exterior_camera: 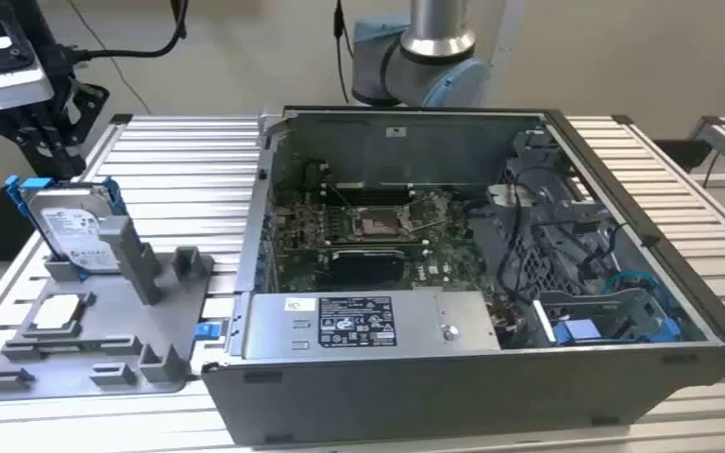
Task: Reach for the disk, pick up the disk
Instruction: 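Reach for the disk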
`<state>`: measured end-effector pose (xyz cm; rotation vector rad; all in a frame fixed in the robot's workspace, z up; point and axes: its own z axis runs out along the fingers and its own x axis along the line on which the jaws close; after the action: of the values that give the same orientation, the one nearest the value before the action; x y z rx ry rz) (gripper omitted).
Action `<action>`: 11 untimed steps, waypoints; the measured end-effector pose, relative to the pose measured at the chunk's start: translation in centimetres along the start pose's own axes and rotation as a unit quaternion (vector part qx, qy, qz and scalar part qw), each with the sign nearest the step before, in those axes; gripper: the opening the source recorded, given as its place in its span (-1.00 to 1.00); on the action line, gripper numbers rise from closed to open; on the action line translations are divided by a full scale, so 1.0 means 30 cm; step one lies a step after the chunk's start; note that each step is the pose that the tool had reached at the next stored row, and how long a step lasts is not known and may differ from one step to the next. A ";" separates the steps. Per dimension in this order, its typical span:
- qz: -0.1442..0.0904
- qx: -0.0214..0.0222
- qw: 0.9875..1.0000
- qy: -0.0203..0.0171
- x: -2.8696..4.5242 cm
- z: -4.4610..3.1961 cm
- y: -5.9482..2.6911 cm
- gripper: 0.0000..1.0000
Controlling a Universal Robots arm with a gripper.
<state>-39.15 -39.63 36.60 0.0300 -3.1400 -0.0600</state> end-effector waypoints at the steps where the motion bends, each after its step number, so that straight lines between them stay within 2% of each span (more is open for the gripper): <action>1: 0.000 0.000 1.000 0.000 0.000 0.000 0.000 -1.00; 11: 0.000 0.000 1.000 0.000 0.000 0.000 0.000 -1.00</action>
<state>-39.15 -39.63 36.60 0.0300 -3.1400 -0.0600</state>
